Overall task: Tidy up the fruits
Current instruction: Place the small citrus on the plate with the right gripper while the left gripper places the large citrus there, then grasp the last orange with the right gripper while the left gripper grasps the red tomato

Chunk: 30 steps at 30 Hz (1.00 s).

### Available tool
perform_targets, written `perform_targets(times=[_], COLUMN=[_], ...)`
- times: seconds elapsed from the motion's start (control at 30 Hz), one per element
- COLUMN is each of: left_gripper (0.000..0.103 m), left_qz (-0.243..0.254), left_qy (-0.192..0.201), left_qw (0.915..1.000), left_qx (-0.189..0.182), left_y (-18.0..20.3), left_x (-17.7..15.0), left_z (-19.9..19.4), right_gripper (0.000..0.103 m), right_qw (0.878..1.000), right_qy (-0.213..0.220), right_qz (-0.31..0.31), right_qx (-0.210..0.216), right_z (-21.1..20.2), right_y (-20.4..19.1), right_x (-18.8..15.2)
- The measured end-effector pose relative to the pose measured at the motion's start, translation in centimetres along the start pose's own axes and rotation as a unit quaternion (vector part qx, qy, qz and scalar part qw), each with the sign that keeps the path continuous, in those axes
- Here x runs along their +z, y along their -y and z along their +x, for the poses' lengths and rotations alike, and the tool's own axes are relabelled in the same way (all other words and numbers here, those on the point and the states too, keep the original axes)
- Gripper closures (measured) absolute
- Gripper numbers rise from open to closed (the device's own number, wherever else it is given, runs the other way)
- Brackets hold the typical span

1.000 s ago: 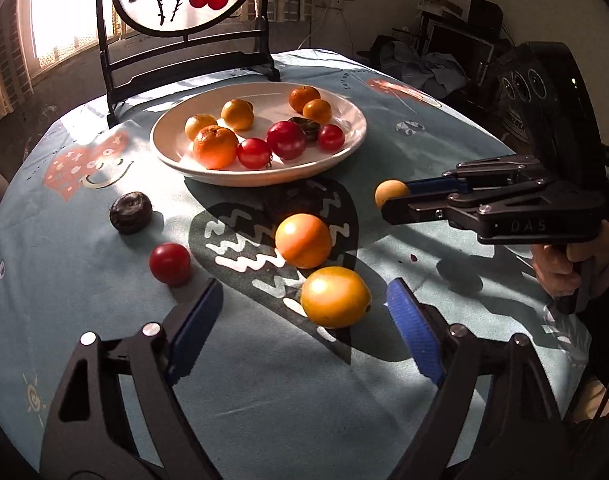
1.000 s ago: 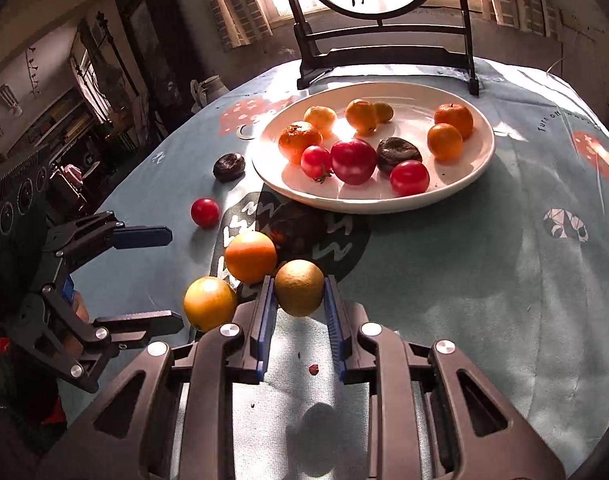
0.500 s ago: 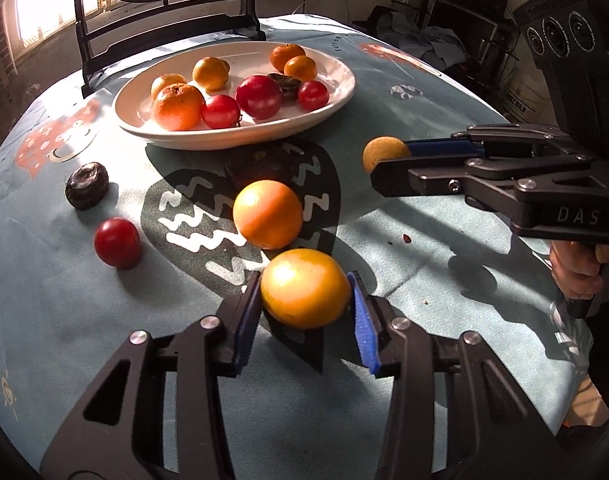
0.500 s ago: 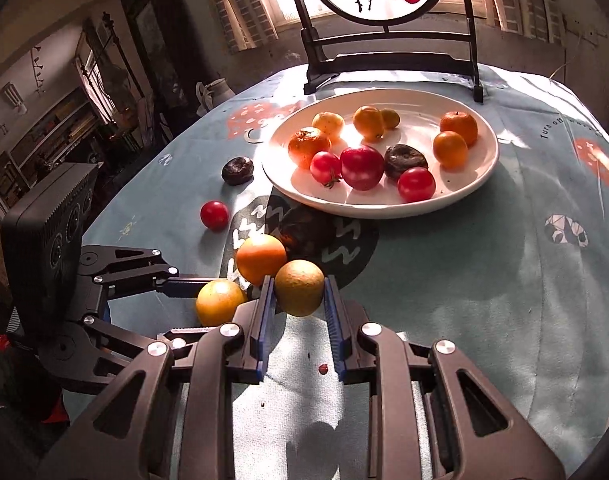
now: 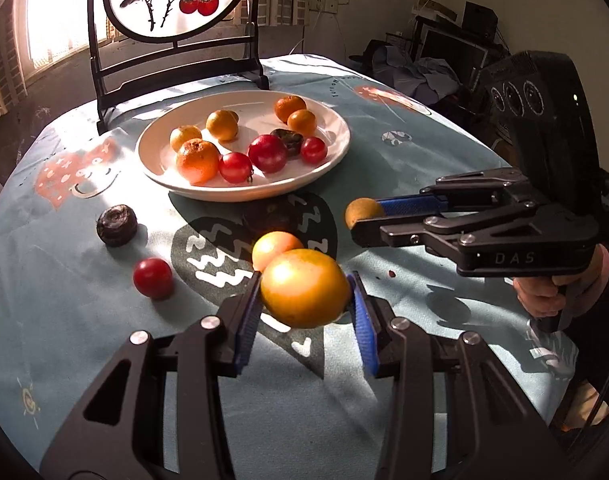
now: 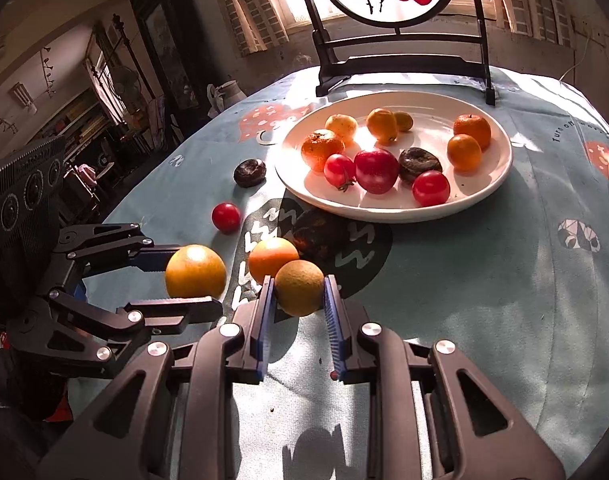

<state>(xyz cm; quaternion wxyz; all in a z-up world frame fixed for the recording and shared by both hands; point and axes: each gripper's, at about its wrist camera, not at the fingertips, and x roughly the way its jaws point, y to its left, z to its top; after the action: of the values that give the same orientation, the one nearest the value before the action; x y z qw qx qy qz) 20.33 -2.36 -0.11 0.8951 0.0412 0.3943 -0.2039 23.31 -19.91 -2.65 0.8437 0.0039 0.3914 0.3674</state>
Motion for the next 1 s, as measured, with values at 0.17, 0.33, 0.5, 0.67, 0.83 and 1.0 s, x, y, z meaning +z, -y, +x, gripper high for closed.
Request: perform_targets(times=[0.17, 0.33, 0.5, 0.67, 0.83, 1.0], left_gripper=[0.06, 0.06, 0.06, 0.052, 0.011, 0.003], left_qz=[-0.026, -0.041, -0.046, -0.053, -0.095, -0.094], left_qy=[0.03, 0.023, 0.003, -0.008, 0.047, 0.081], left_qw=[0.9988, 0.9978, 0.9974, 0.9963, 0.9918, 0.983], left_qx=[0.031, 0.046, 0.055, 0.067, 0.071, 0.135], left_y=[-2.9, -4.7, -5.8, -6.3, -7.5, -8.1], left_x=[5.0, 8.9, 11.3, 12.8, 12.3, 8.2], left_z=[0.7, 4.0, 7.3, 9.4, 4.3, -0.9], right_gripper=[0.078, 0.078, 0.078, 0.061, 0.053, 0.052], right_qw=[0.994, 0.988, 0.986, 0.986, 0.987, 0.992], right_qy=[0.075, 0.096, 0.095, 0.101, 0.121, 0.113], right_qz=[0.06, 0.092, 0.106, 0.09, 0.077, 0.045], right_qx=[-0.043, -0.078, -0.087, -0.098, -0.073, -0.031], right_z=[-0.9, 0.6, 2.2, 2.9, 0.3, -0.7], right_y=[2.9, 5.8, 8.0, 8.6, 6.7, 2.5], right_x=[2.9, 5.3, 6.8, 7.7, 7.5, 6.5])
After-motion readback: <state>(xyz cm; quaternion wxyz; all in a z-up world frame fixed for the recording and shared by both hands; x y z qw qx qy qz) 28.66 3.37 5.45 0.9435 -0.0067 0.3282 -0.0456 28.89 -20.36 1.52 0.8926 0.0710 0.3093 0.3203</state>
